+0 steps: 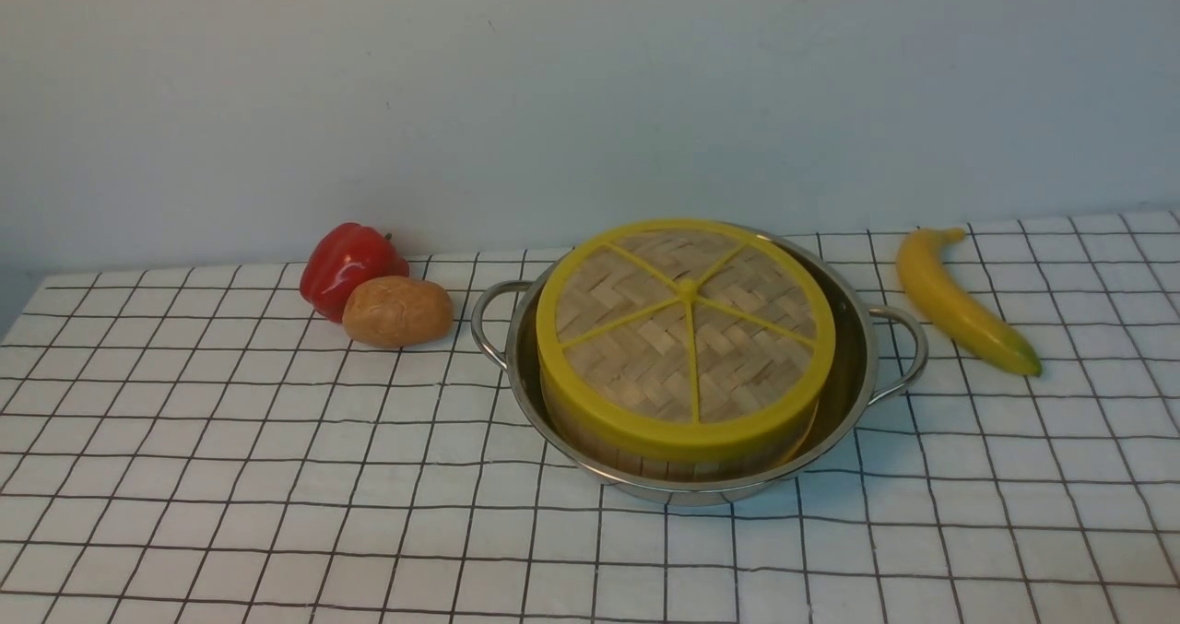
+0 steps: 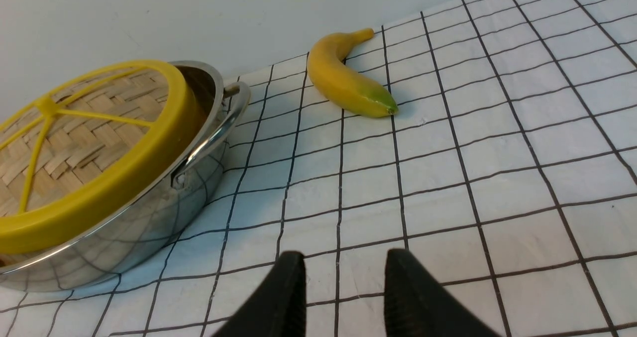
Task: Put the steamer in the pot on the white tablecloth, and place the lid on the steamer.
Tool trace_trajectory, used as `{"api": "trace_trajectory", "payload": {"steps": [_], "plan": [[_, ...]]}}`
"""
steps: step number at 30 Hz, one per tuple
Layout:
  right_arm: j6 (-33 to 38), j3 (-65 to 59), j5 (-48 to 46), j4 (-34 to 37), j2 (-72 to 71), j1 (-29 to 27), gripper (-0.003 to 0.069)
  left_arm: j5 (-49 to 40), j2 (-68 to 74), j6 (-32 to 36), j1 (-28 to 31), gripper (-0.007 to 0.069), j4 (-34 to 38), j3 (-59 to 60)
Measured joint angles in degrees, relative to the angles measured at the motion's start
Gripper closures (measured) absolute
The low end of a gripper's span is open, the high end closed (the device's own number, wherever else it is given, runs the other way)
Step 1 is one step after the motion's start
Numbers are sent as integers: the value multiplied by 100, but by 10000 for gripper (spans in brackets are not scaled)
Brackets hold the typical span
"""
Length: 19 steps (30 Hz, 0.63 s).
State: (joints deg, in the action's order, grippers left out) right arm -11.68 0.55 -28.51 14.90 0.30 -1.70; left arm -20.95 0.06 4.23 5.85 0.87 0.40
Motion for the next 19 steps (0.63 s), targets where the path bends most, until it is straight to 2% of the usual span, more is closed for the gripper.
{"api": "trace_trajectory", "payload": {"steps": [19], "plan": [[0,0,0,0,0,0,416,0,0,6,0,384,0,0]]}}
